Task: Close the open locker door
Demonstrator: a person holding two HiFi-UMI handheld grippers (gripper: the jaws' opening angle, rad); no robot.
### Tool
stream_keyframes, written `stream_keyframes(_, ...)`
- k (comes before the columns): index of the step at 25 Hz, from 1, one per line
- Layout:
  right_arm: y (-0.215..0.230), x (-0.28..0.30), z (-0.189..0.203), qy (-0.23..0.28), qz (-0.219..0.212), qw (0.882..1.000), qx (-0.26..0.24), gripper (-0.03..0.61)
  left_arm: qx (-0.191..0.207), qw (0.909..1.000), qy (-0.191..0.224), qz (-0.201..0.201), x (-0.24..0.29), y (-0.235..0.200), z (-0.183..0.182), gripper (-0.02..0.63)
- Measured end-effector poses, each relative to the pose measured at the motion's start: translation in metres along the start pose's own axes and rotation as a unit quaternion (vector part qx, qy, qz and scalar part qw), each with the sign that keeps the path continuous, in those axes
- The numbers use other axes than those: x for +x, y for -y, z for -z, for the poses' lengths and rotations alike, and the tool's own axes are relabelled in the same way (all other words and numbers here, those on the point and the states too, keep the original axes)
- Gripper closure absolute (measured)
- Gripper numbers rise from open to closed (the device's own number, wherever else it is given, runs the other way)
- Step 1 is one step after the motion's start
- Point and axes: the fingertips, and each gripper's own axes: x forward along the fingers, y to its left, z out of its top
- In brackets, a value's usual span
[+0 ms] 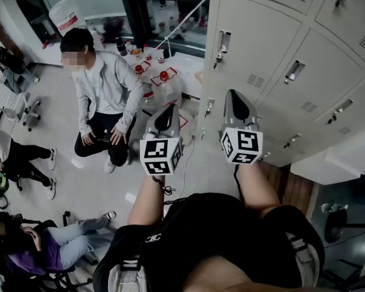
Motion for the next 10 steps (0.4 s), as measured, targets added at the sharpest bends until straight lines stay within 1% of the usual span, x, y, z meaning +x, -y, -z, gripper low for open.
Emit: stream_keyframes(10, -0.0065, 0.0004, 0.0019, -0.002, -0.014, 1.0, 0.006, 0.568, 0.002, 1.0, 0.009, -0.001, -0.0018, 0.0015, -0.0049, 0.614)
